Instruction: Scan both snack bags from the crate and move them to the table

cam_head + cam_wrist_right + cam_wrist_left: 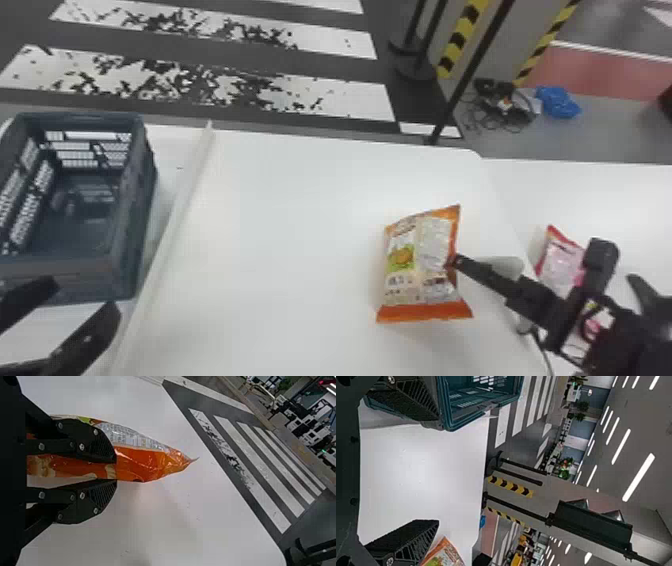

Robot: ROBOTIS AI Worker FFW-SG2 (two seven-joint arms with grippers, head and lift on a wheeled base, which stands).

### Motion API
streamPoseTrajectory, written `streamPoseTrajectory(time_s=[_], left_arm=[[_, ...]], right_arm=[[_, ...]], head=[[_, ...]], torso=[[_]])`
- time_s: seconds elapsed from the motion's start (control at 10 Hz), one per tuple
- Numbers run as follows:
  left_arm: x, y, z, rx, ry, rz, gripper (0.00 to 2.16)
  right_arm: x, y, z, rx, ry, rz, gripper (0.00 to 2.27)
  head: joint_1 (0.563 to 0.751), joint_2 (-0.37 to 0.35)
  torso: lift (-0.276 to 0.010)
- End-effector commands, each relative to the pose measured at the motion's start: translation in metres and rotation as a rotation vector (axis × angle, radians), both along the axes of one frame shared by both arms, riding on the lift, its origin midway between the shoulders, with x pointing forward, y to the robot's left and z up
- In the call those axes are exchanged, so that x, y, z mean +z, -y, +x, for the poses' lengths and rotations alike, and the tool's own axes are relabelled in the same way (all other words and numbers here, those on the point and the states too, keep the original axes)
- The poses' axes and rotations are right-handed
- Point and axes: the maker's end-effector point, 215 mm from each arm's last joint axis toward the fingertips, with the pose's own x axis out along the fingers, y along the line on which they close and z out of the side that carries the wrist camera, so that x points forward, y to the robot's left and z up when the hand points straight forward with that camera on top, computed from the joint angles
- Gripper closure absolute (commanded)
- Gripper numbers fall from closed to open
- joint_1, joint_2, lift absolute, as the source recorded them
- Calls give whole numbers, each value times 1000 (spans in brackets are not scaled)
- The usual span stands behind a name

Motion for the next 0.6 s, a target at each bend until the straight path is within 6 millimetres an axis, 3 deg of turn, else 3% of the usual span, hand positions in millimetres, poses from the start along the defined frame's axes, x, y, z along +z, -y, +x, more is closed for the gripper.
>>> streamPoseTrajectory(time_s=[0.0,0.2,0.3,0.5], left_arm=[[1,-1,-1,2,4,8,73],[3,-1,2,29,6,14,76],[4,1,5,52,3,27,73],[11,10,10,96,12,90,73]], right_arm=[[11,31,15,-18,93,-148,2],[25,51,18,-19,179,-277,43],[29,42,11,-1,197,-269,43],[46,7,13,38,264,-291,103]], head=[[695,-252],[695,-292],[695,-308],[695,-303]], torso=[[-87],[-87],[-87],[-87]])
